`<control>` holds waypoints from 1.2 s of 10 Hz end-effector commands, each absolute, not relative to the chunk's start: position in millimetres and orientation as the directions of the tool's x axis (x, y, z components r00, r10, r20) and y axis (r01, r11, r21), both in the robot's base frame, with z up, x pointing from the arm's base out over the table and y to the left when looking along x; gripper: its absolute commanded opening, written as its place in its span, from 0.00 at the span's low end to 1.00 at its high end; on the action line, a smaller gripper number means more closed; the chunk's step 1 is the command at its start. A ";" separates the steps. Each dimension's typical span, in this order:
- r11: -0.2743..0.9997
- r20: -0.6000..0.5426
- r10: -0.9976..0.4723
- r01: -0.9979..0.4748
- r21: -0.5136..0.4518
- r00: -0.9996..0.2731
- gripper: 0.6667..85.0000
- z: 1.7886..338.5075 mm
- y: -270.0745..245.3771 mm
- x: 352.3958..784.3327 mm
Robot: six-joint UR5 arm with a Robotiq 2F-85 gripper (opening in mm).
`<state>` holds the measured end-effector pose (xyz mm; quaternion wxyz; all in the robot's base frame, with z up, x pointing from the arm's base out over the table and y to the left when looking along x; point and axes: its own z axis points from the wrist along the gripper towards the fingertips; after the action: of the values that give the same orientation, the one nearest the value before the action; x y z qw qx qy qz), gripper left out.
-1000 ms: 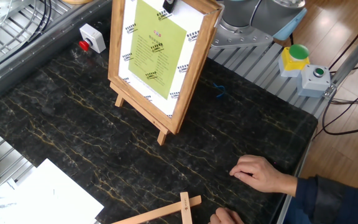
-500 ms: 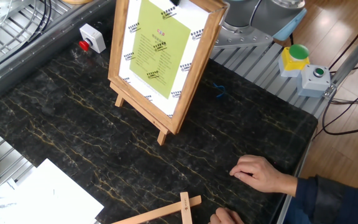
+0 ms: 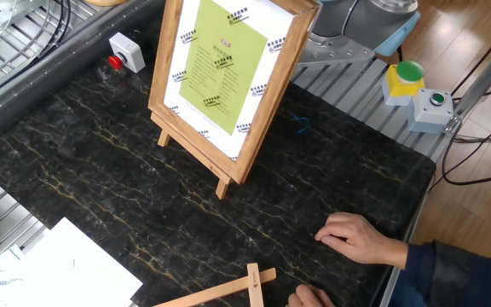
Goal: Put the photo frame on the bracket
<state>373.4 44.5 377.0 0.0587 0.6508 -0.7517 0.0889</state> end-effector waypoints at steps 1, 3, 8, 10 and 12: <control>0.132 0.188 -0.973 -0.991 -0.023 -0.134 0.48 384.6 44.7 366.9; 0.149 0.178 -0.973 -0.989 0.002 -0.146 0.51 386.2 46.7 360.6; 0.228 0.171 -0.964 -0.966 0.125 -0.205 0.52 390.2 55.5 326.5; 0.196 0.189 -0.967 -0.974 0.113 -0.173 0.53 396.3 44.6 335.7; 0.172 0.188 -0.971 -0.980 0.103 -0.151 0.56 407.5 38.6 351.5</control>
<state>342.9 41.9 397.2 0.1063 0.6345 -0.7651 0.0255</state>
